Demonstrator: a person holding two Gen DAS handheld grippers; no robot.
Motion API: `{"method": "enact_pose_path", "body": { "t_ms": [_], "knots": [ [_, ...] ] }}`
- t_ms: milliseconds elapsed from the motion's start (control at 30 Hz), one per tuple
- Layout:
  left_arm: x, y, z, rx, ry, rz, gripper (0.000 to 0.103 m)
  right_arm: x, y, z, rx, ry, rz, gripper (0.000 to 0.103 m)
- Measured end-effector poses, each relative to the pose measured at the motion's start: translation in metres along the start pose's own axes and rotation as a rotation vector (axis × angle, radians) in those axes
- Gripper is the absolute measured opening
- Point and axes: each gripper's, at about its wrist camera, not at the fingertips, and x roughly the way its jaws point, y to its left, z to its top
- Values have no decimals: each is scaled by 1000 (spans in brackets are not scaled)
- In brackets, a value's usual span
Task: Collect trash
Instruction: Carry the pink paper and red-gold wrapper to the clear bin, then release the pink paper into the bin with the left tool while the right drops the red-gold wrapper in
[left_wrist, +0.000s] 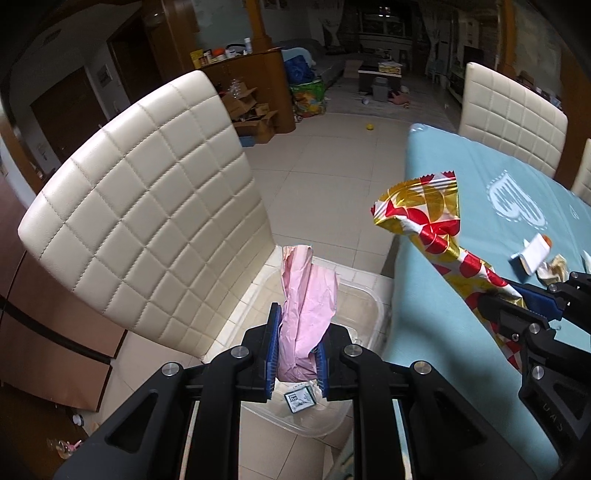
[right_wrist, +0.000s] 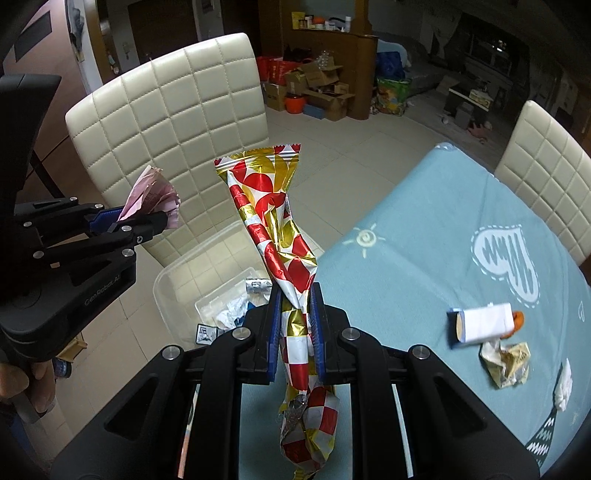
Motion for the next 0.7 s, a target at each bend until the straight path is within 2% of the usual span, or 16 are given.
{"method": "enact_pose_path", "body": {
  "t_ms": [267, 300, 333, 367, 400, 500, 700],
  "knots": [
    [14, 11, 3, -12, 16, 21, 19, 19, 8, 15, -24, 15, 21, 17],
    [16, 12, 3, -14, 21, 20, 24, 20, 8, 16, -24, 17, 23, 17],
    [18, 14, 4, -19, 26, 16, 32, 23, 9, 16, -26, 21, 25, 17],
    [20, 16, 4, -28, 33, 12, 60, 26, 9, 17, -27, 26, 27, 17],
    [21, 19, 3, -41, 25, 10, 81, 28, 9, 17, -29, 30, 28, 17],
    [20, 22, 1, -30, -10, 52, 84, 34, 11, 18, -37, 40, 31, 17],
    [29, 31, -5, -44, 22, 63, 84, 46, 17, 20, -51, 60, 49, 17]
  ]
}}
